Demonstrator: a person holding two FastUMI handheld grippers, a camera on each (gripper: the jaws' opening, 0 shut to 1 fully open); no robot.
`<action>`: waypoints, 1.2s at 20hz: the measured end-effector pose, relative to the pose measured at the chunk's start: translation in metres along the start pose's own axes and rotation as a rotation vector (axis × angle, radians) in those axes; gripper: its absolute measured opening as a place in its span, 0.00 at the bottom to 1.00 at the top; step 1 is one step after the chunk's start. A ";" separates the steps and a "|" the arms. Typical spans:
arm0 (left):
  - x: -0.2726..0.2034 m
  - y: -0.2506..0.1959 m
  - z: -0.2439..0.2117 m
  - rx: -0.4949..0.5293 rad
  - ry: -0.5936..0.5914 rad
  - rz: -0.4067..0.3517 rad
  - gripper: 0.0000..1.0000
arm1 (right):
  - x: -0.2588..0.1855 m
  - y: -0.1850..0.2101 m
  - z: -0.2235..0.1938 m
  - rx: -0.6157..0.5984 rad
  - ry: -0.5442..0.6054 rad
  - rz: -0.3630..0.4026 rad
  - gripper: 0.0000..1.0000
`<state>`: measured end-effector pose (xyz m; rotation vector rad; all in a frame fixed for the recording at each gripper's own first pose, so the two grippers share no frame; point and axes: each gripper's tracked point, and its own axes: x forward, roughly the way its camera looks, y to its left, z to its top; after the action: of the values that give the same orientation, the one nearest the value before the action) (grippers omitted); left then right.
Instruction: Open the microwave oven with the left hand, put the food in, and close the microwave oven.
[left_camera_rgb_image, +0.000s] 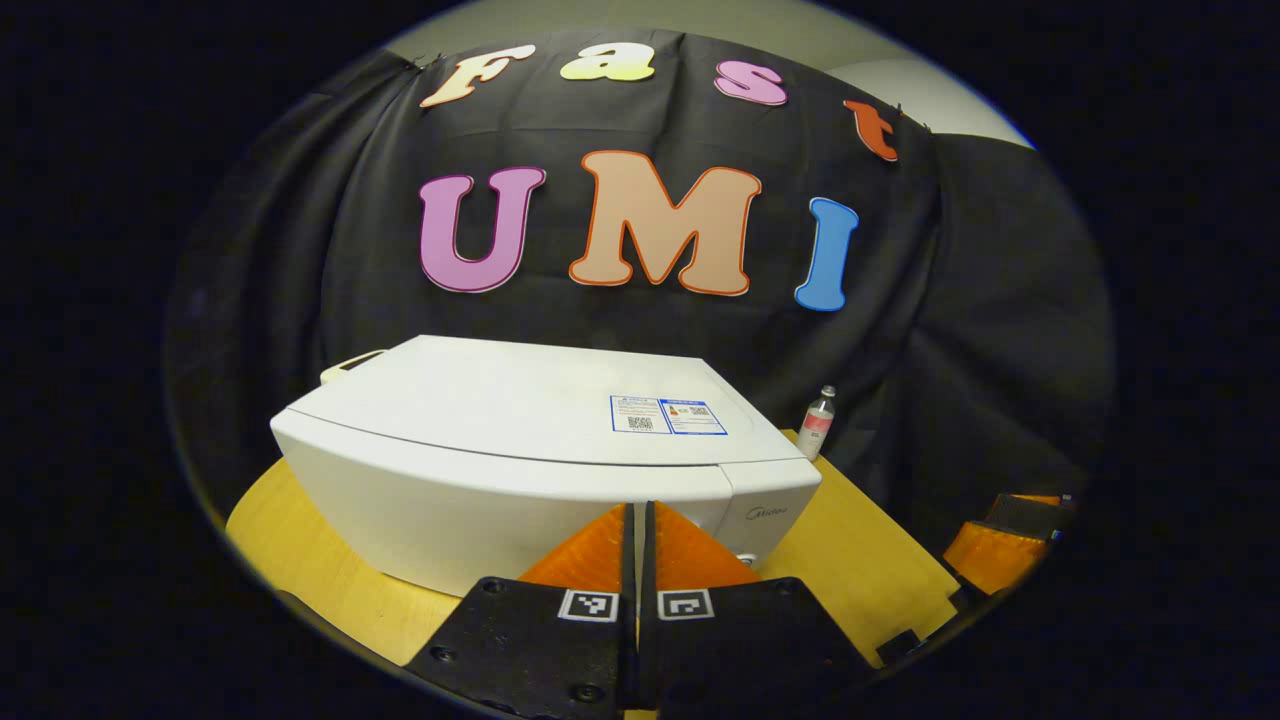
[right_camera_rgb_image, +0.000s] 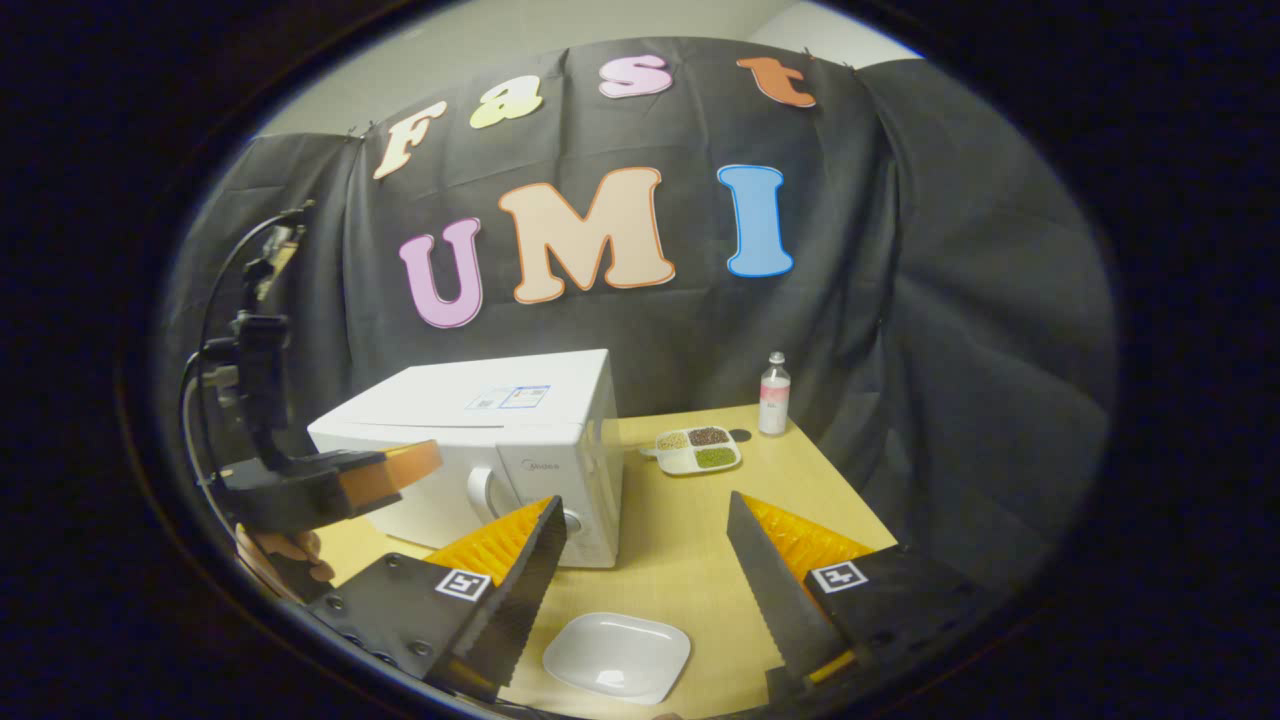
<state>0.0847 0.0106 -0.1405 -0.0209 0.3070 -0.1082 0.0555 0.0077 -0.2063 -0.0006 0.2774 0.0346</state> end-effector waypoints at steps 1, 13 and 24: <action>-0.008 0.000 0.001 0.008 -0.001 -0.002 0.00 | 0.000 -0.001 0.001 0.011 0.003 0.000 0.92; -0.068 0.018 0.019 0.046 -0.002 0.042 0.11 | 0.005 -0.006 0.013 0.008 0.003 0.027 0.92; -0.086 0.031 0.028 0.017 -0.022 0.126 0.96 | 0.004 -0.011 0.044 -0.029 -0.044 0.035 0.92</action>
<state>0.0146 0.0508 -0.0889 0.0137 0.2847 0.0144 0.0715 -0.0028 -0.1653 -0.0240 0.2327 0.0730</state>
